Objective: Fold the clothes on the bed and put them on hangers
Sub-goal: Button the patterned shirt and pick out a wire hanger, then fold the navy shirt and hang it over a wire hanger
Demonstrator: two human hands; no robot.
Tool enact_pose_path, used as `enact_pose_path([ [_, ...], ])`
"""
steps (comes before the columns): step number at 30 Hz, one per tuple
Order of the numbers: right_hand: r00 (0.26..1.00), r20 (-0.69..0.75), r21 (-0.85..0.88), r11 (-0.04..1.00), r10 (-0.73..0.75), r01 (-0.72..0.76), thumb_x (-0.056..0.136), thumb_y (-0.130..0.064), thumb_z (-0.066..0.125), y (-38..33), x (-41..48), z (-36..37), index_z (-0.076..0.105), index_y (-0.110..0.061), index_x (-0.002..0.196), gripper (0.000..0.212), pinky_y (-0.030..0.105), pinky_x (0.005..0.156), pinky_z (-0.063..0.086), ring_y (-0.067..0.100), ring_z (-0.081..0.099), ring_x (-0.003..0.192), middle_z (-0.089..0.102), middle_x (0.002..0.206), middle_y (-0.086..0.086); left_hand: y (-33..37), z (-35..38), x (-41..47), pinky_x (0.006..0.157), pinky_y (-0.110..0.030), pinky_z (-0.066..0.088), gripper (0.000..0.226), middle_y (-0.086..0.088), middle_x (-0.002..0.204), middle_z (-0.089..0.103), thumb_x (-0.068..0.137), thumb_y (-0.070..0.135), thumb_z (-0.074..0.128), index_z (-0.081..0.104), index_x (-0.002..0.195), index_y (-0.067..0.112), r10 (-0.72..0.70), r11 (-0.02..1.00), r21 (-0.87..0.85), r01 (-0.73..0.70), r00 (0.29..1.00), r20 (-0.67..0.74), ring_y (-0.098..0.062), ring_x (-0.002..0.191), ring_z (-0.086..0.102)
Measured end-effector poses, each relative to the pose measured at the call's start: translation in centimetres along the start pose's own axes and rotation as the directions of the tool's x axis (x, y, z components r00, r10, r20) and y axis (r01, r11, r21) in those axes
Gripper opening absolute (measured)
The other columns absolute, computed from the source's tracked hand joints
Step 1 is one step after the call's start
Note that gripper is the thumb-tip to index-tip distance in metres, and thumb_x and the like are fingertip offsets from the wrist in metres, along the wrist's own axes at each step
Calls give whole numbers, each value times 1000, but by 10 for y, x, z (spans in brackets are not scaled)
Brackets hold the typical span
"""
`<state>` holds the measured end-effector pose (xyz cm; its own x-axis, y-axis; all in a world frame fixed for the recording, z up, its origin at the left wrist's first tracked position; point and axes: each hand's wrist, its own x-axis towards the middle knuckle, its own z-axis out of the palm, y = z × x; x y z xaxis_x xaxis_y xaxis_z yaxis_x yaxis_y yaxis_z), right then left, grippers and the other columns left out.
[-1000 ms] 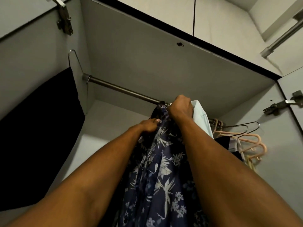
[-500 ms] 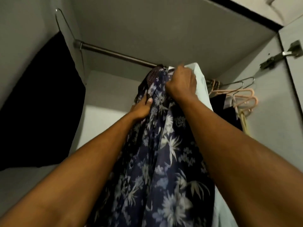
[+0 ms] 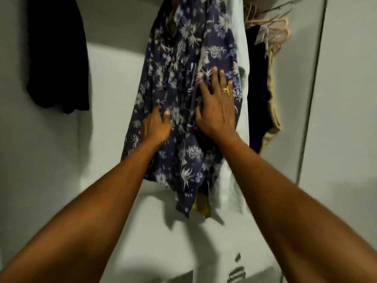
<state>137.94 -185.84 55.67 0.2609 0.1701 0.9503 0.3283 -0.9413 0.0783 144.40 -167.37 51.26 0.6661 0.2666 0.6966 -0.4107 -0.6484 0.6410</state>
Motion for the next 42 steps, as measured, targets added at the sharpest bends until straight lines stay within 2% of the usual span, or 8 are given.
enact_pose_path([
  [5,965,261,2,1000,-7,7,98,-35,47,5,-143,-20,23,-15,163,72,55,127,9,34,0,158,6,171,16,-32,18,-126,107,-56,41,57,-22,139,56,102,47,34,48,141,8,-43,991,126,46,999,-33,-41,129,49],
  [8,924,367,-70,994,106,-87,101,-38,44,17,-223,-56,22,-13,162,70,54,127,10,33,0,159,5,171,18,-25,16,-204,105,-58,41,61,-27,140,53,101,45,34,48,140,1,-44,977,209,41,999,7,-45,131,46],
  [13,847,487,-149,975,215,-162,101,-32,43,35,-350,-133,23,-7,162,69,57,124,19,36,7,158,10,170,20,4,20,-329,107,-57,39,67,-27,143,50,100,49,26,44,143,0,2,972,227,-54,975,223,-44,133,44],
  [18,731,561,-248,921,389,-300,104,-32,43,34,-472,-238,18,-6,163,69,52,128,12,34,4,158,7,170,19,40,21,-469,120,-56,25,61,-26,157,35,106,42,35,37,152,2,86,942,249,-227,877,473,-42,147,29],
  [23,558,586,-391,808,588,-440,105,-33,41,18,-587,-368,18,-1,161,69,50,128,7,35,6,158,9,169,21,94,0,-609,120,-57,24,60,-25,157,35,106,42,37,35,152,3,283,888,78,-453,673,683,-41,147,30],
  [29,309,496,-624,581,811,-524,107,-40,33,-37,-685,-543,9,-3,163,71,44,128,-4,31,0,159,0,170,16,172,-43,-756,126,-47,14,73,-21,164,25,102,52,19,28,157,5,464,803,-233,-549,328,823,-35,153,21],
  [35,58,170,-788,171,984,-591,103,-45,17,-151,-757,-695,10,-2,162,73,46,129,-1,30,0,159,5,171,17,221,-105,-895,127,-45,13,63,-18,165,24,107,45,31,26,158,7,671,577,-565,-590,-52,740,-32,154,19],
  [42,-235,-220,-774,-316,947,-548,100,-49,11,-367,-829,-837,17,-2,162,78,46,128,4,30,6,159,10,170,17,241,-241,-1057,126,-48,16,74,-24,161,31,102,52,22,33,155,2,741,316,-850,-422,-450,499,-36,152,23],
])
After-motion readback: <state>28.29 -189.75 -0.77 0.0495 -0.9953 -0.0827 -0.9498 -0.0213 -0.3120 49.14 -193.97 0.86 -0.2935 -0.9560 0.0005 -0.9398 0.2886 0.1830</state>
